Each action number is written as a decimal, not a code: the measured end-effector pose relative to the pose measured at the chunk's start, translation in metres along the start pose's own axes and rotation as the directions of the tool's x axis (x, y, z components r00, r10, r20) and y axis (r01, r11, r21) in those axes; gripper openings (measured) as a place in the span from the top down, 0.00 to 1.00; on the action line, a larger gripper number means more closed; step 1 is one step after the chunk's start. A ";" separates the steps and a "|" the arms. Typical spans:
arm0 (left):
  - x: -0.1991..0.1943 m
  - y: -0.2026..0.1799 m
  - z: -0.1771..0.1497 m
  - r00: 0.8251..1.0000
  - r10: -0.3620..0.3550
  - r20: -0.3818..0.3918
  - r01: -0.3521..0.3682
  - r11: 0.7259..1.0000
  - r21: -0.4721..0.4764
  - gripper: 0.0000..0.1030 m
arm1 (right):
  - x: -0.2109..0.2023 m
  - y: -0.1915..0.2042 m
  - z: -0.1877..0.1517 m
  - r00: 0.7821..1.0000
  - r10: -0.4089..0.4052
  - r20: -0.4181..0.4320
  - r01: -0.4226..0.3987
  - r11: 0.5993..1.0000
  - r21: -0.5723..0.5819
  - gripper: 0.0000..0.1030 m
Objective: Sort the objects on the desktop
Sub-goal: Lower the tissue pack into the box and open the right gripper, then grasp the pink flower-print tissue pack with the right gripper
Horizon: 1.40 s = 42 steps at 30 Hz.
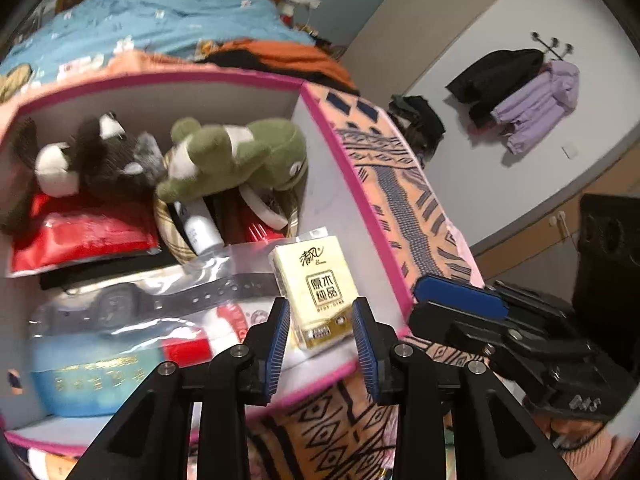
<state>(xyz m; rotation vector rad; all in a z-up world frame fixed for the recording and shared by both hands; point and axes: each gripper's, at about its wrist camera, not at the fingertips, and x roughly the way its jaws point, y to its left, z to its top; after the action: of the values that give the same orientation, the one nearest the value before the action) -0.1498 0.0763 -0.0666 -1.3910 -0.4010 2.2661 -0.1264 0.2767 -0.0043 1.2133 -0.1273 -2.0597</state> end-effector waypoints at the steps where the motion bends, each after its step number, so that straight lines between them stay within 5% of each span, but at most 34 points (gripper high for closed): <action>1: -0.007 0.000 -0.003 1.000 -0.001 0.009 0.001 1.000 0.010 0.64 | -0.001 0.003 -0.002 1.000 0.013 0.001 -0.013 1.000 -0.011 0.70; 8: -0.046 0.000 -0.036 1.000 0.019 0.018 -0.021 0.996 0.084 0.64 | 0.010 0.029 -0.029 0.988 0.125 -0.094 -0.131 0.989 -0.065 0.67; 21: -0.042 0.058 -0.133 0.979 0.116 -0.167 -0.128 0.990 -0.065 0.64 | 0.086 0.043 -0.097 0.919 0.189 -0.345 -0.187 0.982 0.041 0.67; 31: -0.031 0.068 -0.145 0.971 0.109 -0.215 -0.132 0.986 -0.097 0.64 | 0.107 0.045 -0.111 0.902 0.197 -0.385 -0.176 0.980 0.089 0.67; 42: -0.020 0.068 -0.145 0.966 0.025 -0.258 -0.059 0.990 -0.127 0.65 | 0.118 0.042 -0.112 0.903 0.184 -0.388 -0.149 0.982 0.119 0.67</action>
<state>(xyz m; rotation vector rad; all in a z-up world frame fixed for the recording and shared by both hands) -0.0273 0.0090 -0.1482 -1.7504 -0.4470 2.0870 -0.0492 0.2015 -0.1334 1.5932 -0.1228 -1.6370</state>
